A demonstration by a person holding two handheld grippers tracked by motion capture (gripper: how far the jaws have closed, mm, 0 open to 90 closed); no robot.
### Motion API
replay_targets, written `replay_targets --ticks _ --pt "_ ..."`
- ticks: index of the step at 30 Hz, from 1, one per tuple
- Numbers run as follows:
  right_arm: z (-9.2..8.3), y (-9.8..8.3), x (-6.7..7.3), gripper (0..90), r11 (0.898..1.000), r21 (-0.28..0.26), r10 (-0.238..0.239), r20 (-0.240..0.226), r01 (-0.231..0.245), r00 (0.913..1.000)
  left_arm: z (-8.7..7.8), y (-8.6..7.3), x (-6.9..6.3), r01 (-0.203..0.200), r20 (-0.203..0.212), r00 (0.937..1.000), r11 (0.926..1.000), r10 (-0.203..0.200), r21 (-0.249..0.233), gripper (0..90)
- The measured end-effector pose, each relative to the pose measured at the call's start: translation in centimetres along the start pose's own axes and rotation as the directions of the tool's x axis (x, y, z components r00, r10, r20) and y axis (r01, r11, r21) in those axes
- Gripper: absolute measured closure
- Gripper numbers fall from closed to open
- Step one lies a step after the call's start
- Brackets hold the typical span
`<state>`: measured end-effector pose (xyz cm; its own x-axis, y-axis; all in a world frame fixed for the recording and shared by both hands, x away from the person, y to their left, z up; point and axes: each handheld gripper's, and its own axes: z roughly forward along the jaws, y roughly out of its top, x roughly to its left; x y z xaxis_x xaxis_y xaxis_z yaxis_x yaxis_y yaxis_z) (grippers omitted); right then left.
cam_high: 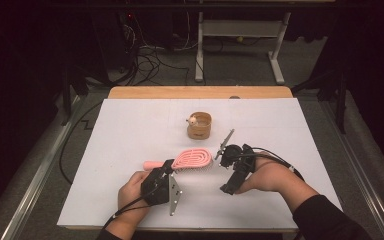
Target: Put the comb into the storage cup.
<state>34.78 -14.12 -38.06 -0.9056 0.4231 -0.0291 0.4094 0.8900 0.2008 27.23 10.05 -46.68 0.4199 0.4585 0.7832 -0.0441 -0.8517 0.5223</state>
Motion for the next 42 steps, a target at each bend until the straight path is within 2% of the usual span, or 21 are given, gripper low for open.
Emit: replay_targets --ticks 3,9,15,17,21,25,27,28,30,31,33,35,37,39,41,42 --pt "0.5 -1.1 -0.6 0.2 1.000 0.018 0.019 0.011 -0.019 0.9998 0.0 -0.2 0.3 0.020 0.001 0.9998 0.9998 -0.020 0.008 79.2" --pt "1.2 -2.8 -1.6 0.2 0.998 0.022 0.055 0.026 -0.055 0.9982 0.0 -0.5 0.9 0.078 0.003 0.9969 0.9969 -0.078 -0.010 79.2" --pt "2.0 -4.8 -2.4 0.2 0.996 0.006 0.090 0.045 -0.091 0.9949 0.1 -0.8 1.2 0.122 0.010 0.9925 0.9924 -0.122 -0.014 79.2" --pt "2.2 -5.4 -2.6 0.2 0.995 -0.014 0.103 0.053 -0.103 0.9932 0.0 -0.8 1.3 0.134 0.009 0.9910 0.9908 -0.134 -0.021 79.2" --pt "2.5 -6.5 -2.9 0.2 0.990 -0.070 0.130 0.070 -0.125 0.9890 -0.1 -0.9 1.8 0.181 0.019 0.9835 0.9830 -0.180 -0.033 79.2" --pt "2.6 -7.3 -2.9 0.2 0.975 -0.151 0.173 0.071 -0.161 0.9823 -0.2 -1.2 2.3 0.245 0.041 0.9691 0.9682 -0.243 -0.050 79.2" --pt "2.7 -7.8 -2.9 0.1 0.965 -0.188 0.199 0.068 -0.184 0.9776 -0.3 -1.4 2.5 0.275 0.048 0.9610 0.9597 -0.273 -0.058 79.2" --pt "2.8 -8.1 -3.0 0.2 0.957 -0.216 0.211 0.064 -0.193 0.9753 -0.3 -1.5 2.6 0.280 0.051 0.9594 0.9581 -0.278 -0.060 79.2" --pt "2.9 -8.5 -3.1 0.1 0.948 -0.247 0.221 0.067 -0.199 0.9729 -0.4 -1.5 2.8 0.298 0.055 0.9539 0.9521 -0.295 -0.067 79.2" --pt "2.9 -8.7 -3.1 0.1 0.944 -0.263 0.225 0.068 -0.200 0.9720 -0.5 -1.6 2.9 0.320 0.063 0.9468 0.9446 -0.316 -0.074 79.2" --pt "3.1 -9.2 -3.2 0.1 0.923 -0.317 0.246 0.056 -0.217 0.9676 -0.5 -1.8 3.2 0.359 0.078 0.9322 0.9295 -0.353 -0.083 79.2" --pt "3.2 -9.7 -3.2 0.1 0.900 -0.375 0.264 0.060 -0.223 0.9627 -0.4 -2.0 3.4 0.390 0.090 0.9193 0.9169 -0.383 -0.083 79.2" --pt "3.5 -10.2 -3.2 0.2 0.869 -0.426 0.301 0.055 -0.250 0.9521 -0.4 -2.2 3.5 0.403 0.097 0.9136 0.9115 -0.395 -0.083 79.2" --pt "3.8 -10.7 -3.2 0.1 0.830 -0.486 0.329 0.033 -0.272 0.9437 -0.5 -2.3 3.6 0.416 0.101 0.9075 0.9050 -0.408 -0.087 79.2" --pt "4.1 -11.1 -3.0 0.1 0.807 -0.523 0.339 0.029 -0.275 0.9403 -0.5 -2.4 3.8 0.431 0.110 0.9001 0.8976 -0.421 -0.090 79.2" --pt "4.2 -11.2 -2.8 0.2 0.795 -0.537 0.349 0.025 -0.282 0.9368 -0.5 -2.4 3.9 0.446 0.117 0.8930 0.8901 -0.435 -0.095 79.2"
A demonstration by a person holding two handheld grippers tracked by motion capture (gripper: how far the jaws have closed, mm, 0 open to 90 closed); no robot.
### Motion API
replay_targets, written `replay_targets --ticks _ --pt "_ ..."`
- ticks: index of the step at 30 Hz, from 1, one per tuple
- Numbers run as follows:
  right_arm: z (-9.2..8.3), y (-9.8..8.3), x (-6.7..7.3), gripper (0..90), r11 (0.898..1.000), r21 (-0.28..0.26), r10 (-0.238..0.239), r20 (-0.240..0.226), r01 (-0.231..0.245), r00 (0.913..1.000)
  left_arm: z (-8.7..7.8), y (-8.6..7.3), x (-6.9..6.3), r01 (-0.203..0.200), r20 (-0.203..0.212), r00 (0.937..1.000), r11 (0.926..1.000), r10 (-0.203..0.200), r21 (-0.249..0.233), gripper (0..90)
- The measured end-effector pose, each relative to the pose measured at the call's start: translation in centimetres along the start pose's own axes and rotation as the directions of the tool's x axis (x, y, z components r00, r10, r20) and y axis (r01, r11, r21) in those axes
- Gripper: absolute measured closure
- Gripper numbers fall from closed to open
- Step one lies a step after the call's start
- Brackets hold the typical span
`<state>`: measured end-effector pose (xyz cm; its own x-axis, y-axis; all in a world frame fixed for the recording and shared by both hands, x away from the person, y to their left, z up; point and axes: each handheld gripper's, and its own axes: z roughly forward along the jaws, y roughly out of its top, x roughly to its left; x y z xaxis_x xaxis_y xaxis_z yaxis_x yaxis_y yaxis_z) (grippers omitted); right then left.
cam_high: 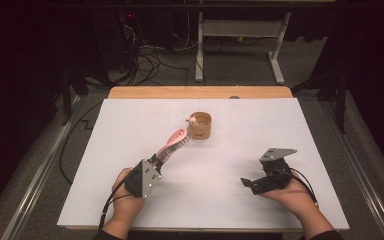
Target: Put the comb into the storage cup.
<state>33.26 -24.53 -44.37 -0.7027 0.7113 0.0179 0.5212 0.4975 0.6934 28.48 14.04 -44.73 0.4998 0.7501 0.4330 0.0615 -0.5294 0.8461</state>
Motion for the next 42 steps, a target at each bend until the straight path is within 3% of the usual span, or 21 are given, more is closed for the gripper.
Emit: replay_targets --ticks 8,11,14,18,20,21,22,29,33,42 --pt "0.1 -1.8 -0.1 0.2 0.986 -0.145 0.082 0.000 -0.081 0.9967 -0.3 -0.2 0.6 0.092 0.060 0.9942 0.9946 -0.089 -0.047 79.2" --pt "-0.1 -2.3 -0.3 0.2 0.976 -0.194 0.101 0.007 -0.098 0.9949 -0.3 -0.2 0.8 0.122 0.083 0.9897 0.9906 -0.117 -0.062 79.2" --pt "-0.5 -2.6 -0.1 0.2 0.958 -0.257 0.128 -0.007 -0.125 0.9918 -0.3 -0.3 0.9 0.160 0.107 0.9826 0.9844 -0.152 -0.072 79.2" --pt "-0.6 -2.7 0.5 0.1 0.946 -0.301 0.125 0.004 -0.118 0.9921 -0.4 -0.3 1.1 0.186 0.121 0.9770 0.9794 -0.175 -0.080 79.2" --pt "-0.7 -2.6 0.9 0.1 0.944 -0.314 0.112 0.014 -0.102 0.9936 -0.4 -0.3 1.3 0.190 0.125 0.9760 0.9774 -0.178 -0.092 79.2" --pt "-0.7 -2.6 1.0 0.1 0.942 -0.320 0.109 0.015 -0.099 0.9939 -0.5 -0.4 1.2 0.217 0.136 0.9694 0.9721 -0.204 -0.088 79.2" --pt "-0.8 -2.7 1.1 0.2 0.937 -0.335 0.109 0.017 -0.097 0.9939 -0.5 -0.4 1.3 0.225 0.143 0.9669 0.9706 -0.211 -0.086 79.2" --pt "-1.1 -3.2 1.3 0.1 0.930 -0.358 0.105 0.049 -0.081 0.9933 -0.6 -0.5 1.3 0.250 0.162 0.9590 0.9631 -0.232 -0.099 79.1" --pt "-1.4 -3.3 1.1 0.1 0.925 -0.370 0.115 0.065 -0.083 0.9912 -0.4 -0.5 1.3 0.287 0.179 0.9471 0.9522 -0.266 -0.104 79.2" --pt "-1.7 -3.3 1.4 0.1 0.918 -0.389 0.110 0.076 -0.072 0.9911 0.0 -0.4 1.1 0.299 0.186 0.9424 0.9493 -0.278 -0.097 79.2"
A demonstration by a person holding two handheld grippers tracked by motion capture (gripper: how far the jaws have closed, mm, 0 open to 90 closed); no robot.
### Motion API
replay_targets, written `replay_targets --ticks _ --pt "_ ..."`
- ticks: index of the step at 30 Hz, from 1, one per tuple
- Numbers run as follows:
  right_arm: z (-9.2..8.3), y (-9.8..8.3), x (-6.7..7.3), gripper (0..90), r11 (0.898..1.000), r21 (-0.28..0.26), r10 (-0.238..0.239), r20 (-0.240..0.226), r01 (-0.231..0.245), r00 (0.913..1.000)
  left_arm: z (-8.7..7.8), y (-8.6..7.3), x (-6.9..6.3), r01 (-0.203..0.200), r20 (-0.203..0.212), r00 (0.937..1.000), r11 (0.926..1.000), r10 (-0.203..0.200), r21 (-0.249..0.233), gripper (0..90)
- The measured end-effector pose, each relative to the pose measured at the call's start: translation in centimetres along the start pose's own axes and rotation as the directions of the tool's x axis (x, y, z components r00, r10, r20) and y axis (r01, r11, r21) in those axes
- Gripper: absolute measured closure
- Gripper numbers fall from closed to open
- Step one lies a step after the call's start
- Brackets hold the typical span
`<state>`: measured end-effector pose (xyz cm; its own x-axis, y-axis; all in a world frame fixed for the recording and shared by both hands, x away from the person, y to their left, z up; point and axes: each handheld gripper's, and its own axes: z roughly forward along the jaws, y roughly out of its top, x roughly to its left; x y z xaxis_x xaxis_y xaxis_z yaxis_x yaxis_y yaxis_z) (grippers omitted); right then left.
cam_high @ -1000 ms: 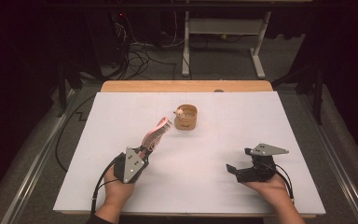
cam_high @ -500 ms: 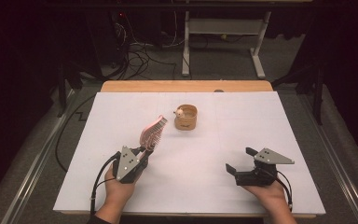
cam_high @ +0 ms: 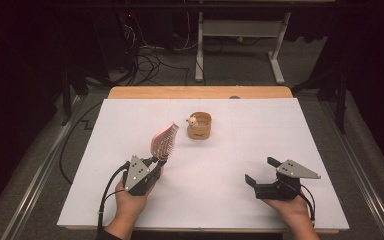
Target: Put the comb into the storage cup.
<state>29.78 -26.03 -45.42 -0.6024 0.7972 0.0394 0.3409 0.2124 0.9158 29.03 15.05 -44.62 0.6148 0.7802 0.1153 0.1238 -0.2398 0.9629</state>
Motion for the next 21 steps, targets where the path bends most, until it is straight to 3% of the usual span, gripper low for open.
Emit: replay_targets --ticks 10,21 --pt "0.4 0.4 0.7 0.1 1.000 -0.015 -0.005 -0.004 0.005 1.0000 0.6 0.5 -0.2 0.011 0.007 0.9999 0.9999 -0.011 -0.010 79.2" --pt "2.1 2.2 2.9 0.1 0.999 -0.044 -0.008 -0.054 0.005 0.9985 2.5 0.8 -0.6 0.036 0.021 0.9991 0.9992 -0.036 -0.018 79.2"
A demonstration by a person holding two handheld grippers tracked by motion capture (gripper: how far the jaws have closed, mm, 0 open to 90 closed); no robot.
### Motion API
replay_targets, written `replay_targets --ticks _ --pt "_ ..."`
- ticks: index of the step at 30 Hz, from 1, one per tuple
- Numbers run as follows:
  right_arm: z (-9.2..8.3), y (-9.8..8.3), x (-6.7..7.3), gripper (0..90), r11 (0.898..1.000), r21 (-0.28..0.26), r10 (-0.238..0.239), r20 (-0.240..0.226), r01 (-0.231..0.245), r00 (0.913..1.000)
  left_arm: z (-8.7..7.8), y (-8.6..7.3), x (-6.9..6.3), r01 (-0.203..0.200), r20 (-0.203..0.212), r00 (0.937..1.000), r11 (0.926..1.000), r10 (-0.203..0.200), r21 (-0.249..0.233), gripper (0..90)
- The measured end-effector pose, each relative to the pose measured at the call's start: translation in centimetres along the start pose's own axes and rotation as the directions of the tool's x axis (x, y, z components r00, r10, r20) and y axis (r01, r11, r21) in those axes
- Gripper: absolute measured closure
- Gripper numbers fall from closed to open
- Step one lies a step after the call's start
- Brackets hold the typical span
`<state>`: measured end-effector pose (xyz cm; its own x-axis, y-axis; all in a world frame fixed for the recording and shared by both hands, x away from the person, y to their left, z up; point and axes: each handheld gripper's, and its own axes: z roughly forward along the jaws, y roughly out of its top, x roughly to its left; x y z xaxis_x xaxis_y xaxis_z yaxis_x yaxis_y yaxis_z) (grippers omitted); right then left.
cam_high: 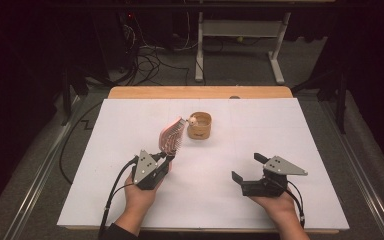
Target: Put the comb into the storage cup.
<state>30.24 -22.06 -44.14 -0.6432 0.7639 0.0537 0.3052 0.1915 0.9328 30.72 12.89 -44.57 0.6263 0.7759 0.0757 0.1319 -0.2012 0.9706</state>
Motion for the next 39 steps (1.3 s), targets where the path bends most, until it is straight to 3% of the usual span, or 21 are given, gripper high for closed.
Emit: replay_targets --ticks 4,12,19,32,39 --pt "1.1 0.7 0.9 0.1 1.000 0.004 -0.006 -0.026 0.006 0.9996 0.5 0.3 -0.3 0.023 -0.002 0.9997 0.9997 -0.023 0.008 79.1" --pt "3.1 2.0 2.4 0.1 1.000 -0.002 -0.004 -0.061 0.004 0.9981 0.8 0.3 -0.8 -0.022 -0.011 0.9997 0.9997 0.022 0.013 79.1" --pt "4.3 3.2 3.4 0.2 1.000 -0.014 -0.019 -0.083 0.017 0.9964 1.1 0.1 -1.2 -0.025 0.002 0.9997 0.9994 0.025 0.023 79.1" --pt "5.5 5.4 5.3 0.1 0.998 -0.057 -0.017 -0.122 0.010 0.9924 1.0 0.0 -1.5 -0.042 -0.011 0.9990 0.9983 0.043 0.040 79.1" --pt "5.5 5.3 5.9 0.1 0.998 -0.059 -0.020 -0.138 0.011 0.9903 0.9 -0.1 -1.9 -0.065 -0.007 0.9978 0.9973 0.065 0.034 79.1"
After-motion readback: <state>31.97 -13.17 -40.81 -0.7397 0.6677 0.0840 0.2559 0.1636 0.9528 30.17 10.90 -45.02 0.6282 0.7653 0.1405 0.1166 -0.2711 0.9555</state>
